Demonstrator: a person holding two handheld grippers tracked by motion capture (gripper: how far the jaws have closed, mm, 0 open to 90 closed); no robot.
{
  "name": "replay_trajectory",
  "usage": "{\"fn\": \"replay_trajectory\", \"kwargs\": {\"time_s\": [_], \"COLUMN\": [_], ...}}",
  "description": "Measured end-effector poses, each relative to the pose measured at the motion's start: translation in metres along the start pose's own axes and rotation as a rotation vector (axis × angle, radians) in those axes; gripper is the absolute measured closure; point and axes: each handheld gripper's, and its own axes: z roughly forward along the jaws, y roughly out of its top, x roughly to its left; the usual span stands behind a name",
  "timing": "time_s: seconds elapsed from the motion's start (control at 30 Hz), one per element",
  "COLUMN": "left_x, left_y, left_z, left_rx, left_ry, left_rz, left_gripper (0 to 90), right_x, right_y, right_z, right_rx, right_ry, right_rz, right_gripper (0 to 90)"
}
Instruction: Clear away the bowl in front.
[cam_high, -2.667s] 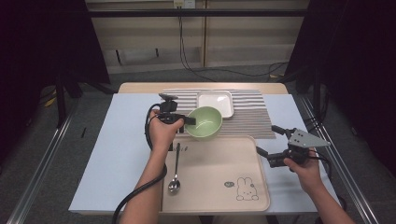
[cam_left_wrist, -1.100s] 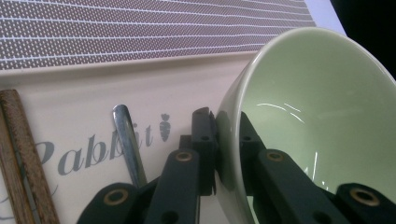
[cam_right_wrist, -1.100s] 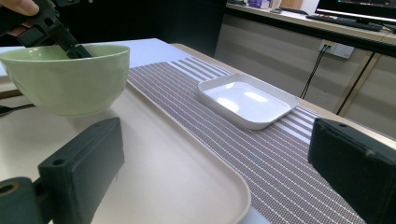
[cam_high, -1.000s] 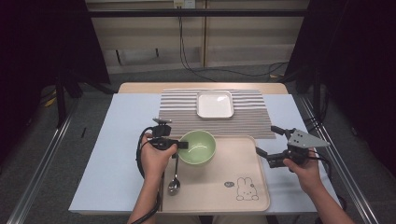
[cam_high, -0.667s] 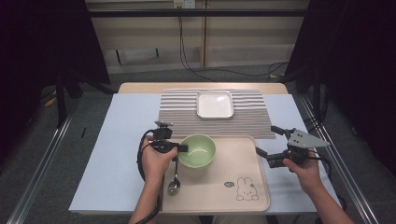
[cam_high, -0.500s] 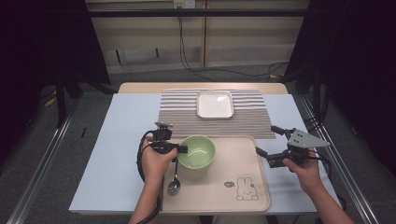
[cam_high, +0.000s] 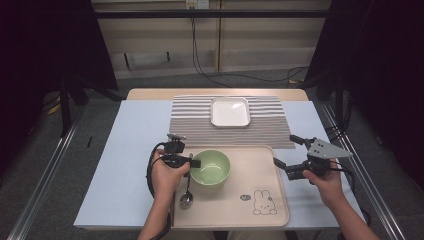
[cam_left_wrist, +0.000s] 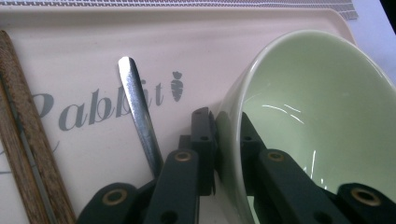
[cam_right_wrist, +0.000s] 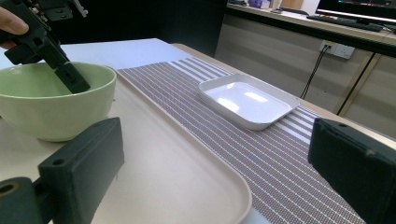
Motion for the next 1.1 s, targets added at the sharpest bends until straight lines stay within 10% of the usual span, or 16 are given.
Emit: {"fn": "replay_trajectory", "kwargs": {"time_s": [0.63,1.1], "left_x": [0.000,0.003], "left_y": [0.000,0.019], "left_z": [-0.003,-0.019], "left_rx": [-0.010,-0.145], "left_ry": [-0.023,-0.122], "left_rz": [-0.002,-0.024], "left_gripper": [77.5,56.1], "right_x": [0.000,0.000], "right_y": [0.000,0.000], "right_z": [0.001,0.001], "right_rx": [0.000,0.001], "right_ry": [-0.002,-0.004], "right_rz": [0.001,0.002], "right_gripper": [3.2,3.2]}}
